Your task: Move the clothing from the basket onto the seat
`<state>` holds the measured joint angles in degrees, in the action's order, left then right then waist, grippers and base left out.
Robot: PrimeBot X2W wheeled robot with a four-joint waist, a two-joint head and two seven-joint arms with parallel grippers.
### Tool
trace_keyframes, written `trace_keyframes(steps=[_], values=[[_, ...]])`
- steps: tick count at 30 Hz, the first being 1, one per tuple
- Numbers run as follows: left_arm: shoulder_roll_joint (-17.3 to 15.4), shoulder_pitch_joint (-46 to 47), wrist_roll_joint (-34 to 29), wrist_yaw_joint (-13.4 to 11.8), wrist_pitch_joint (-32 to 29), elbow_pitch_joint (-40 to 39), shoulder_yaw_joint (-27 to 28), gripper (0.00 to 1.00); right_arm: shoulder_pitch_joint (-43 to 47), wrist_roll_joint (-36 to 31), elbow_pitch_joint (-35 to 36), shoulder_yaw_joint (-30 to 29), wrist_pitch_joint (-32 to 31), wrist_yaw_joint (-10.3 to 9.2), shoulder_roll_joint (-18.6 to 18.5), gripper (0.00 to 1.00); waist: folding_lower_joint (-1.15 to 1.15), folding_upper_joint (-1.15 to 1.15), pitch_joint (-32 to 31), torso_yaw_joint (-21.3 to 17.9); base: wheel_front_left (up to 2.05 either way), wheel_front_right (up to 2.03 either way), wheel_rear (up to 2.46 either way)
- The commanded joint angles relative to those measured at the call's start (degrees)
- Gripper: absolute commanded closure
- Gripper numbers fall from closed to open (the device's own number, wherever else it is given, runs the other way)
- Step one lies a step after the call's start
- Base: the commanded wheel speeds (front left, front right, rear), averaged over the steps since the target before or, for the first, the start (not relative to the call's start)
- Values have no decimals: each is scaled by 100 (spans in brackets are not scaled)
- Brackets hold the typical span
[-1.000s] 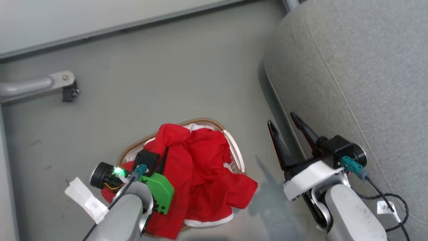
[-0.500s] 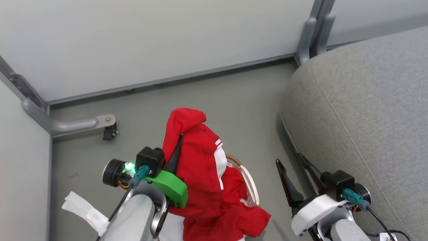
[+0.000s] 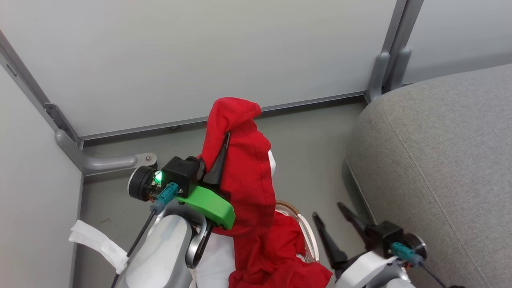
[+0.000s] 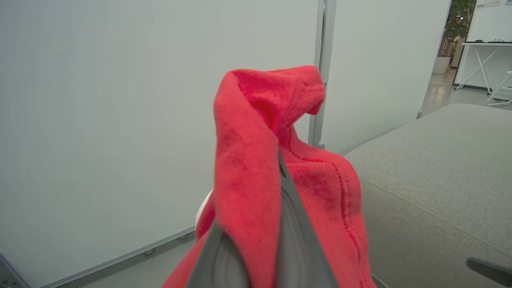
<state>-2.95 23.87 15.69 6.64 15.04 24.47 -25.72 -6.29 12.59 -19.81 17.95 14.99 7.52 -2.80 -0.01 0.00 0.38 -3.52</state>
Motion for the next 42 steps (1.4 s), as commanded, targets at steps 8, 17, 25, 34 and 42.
trace_keyframes(steps=[8, 17, 25, 34, 42], values=[[-2, 94, 139, -6, 21, -165, -203, 100, -597, 464, 2, 1329, 29, -7, -346, 0, 1, 0, 60, 115, 0, 0, 0], [-3, 212, 261, -3, 22, -280, -594, 100, -1412, 689, -544, 2095, 28, -7, -487, 0, 1, 0, 123, 424, 0, 0, 0], [-3, 327, 430, -4, 22, -407, -1076, 100, -1818, 766, -1115, 2461, 29, -7, -348, 0, 1, 0, 168, 783, 0, 0, 0], [-1, 358, 536, -17, 22, -442, -1275, 100, -1856, 592, -1363, 2326, 28, -7, -157, 73, 1, 0, 247, 964, 0, 0, 0], [-1, 371, 569, -55, 22, -478, -1251, 100, -1875, 527, -1530, 2325, 29, -7, -73, 100, 1, 0, 313, 973, 0, 0, 0]])
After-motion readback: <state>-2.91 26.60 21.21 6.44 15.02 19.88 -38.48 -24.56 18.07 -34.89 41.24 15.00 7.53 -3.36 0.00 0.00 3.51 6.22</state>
